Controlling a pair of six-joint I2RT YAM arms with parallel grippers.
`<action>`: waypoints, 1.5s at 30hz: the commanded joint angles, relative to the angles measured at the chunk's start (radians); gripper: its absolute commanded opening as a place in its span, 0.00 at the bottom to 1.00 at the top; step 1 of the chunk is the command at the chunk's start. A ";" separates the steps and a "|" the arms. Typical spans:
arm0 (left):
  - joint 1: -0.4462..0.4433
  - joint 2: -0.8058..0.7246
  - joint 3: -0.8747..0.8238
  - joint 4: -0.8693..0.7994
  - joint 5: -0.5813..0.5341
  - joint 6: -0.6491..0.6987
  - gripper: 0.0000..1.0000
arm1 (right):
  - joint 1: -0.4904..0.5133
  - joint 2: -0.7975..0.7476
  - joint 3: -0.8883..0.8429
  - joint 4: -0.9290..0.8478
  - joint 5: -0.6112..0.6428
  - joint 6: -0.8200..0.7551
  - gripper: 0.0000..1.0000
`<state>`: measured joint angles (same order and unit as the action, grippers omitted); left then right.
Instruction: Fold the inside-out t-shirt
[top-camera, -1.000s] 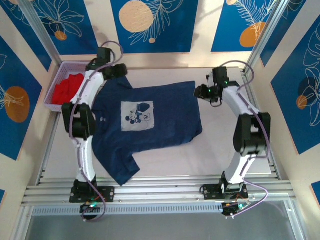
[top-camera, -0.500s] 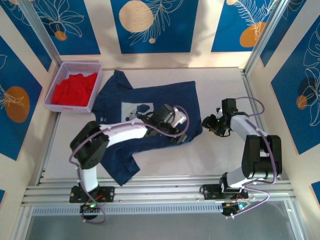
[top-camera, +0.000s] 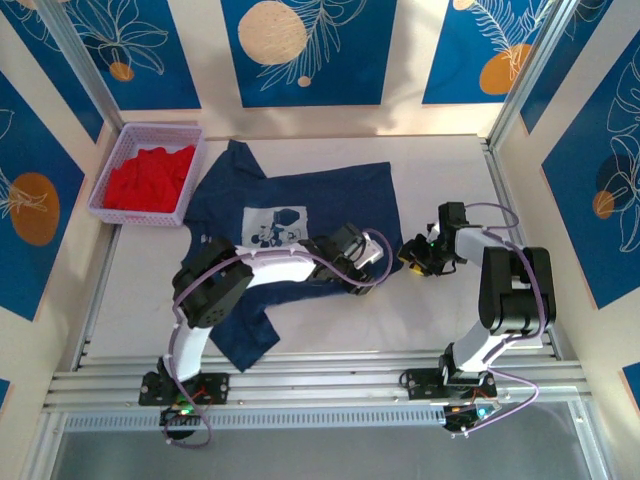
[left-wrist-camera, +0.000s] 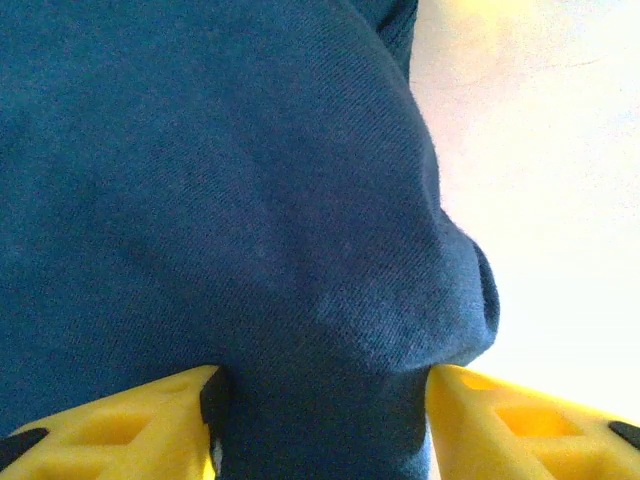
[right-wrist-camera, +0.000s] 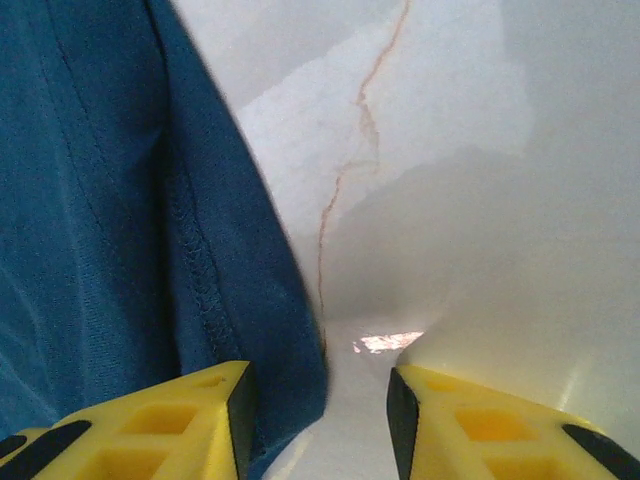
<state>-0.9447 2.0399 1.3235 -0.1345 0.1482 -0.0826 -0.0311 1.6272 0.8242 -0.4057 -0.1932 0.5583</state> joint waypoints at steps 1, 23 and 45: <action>0.003 0.016 0.007 0.019 -0.003 -0.012 0.54 | 0.025 0.035 0.021 0.043 -0.089 0.002 0.41; 0.003 -0.005 -0.034 0.015 0.031 0.014 0.54 | -0.003 -0.114 0.093 -0.153 0.034 -0.106 0.05; 0.003 0.015 -0.075 0.024 0.060 0.037 0.54 | 0.038 -0.225 0.067 -0.284 0.245 -0.083 0.28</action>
<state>-0.9447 2.0399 1.2770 -0.0795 0.1806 -0.0673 -0.0357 1.4342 0.9100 -0.6487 0.0387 0.4641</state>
